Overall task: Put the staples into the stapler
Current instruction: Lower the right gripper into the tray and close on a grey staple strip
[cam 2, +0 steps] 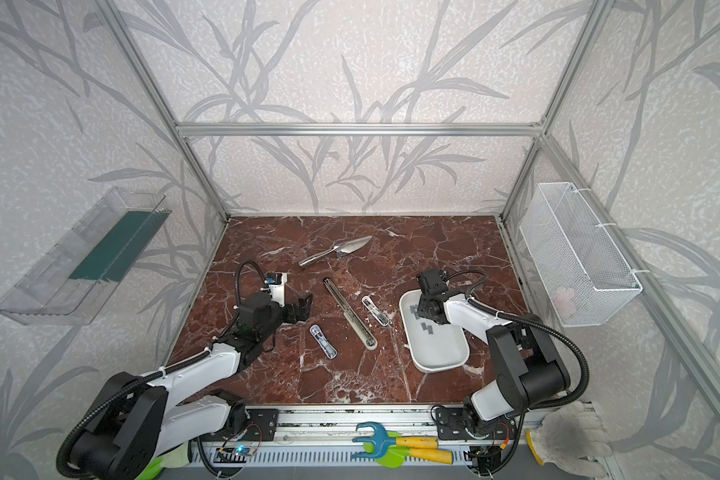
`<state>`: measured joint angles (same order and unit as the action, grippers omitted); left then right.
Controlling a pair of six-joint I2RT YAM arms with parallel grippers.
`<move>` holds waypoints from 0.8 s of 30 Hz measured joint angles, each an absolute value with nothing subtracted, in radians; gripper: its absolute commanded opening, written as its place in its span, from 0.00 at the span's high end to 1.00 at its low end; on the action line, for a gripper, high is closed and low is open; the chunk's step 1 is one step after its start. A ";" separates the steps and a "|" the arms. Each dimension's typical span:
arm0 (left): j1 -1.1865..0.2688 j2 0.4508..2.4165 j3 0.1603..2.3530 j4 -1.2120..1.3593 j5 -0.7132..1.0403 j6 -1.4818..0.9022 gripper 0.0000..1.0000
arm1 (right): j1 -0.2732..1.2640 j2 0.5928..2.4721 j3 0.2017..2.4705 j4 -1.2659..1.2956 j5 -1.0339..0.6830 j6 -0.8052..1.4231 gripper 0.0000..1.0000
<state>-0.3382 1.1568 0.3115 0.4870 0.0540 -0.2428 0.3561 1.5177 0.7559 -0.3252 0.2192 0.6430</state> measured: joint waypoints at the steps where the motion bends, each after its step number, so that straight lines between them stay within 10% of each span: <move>1: -0.338 1.157 0.311 0.487 0.054 -0.243 0.01 | 0.356 1.518 0.752 -0.326 0.216 0.643 0.51; 24: -0.338 1.151 0.309 0.494 0.054 -0.243 0.01 | 0.378 1.512 0.737 -0.401 0.233 0.685 0.46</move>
<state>-0.3382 1.1507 0.3092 0.4942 0.0544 -0.2428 0.3779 1.5116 0.7368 -0.4007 0.2325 0.6849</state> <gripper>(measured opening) 0.991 0.537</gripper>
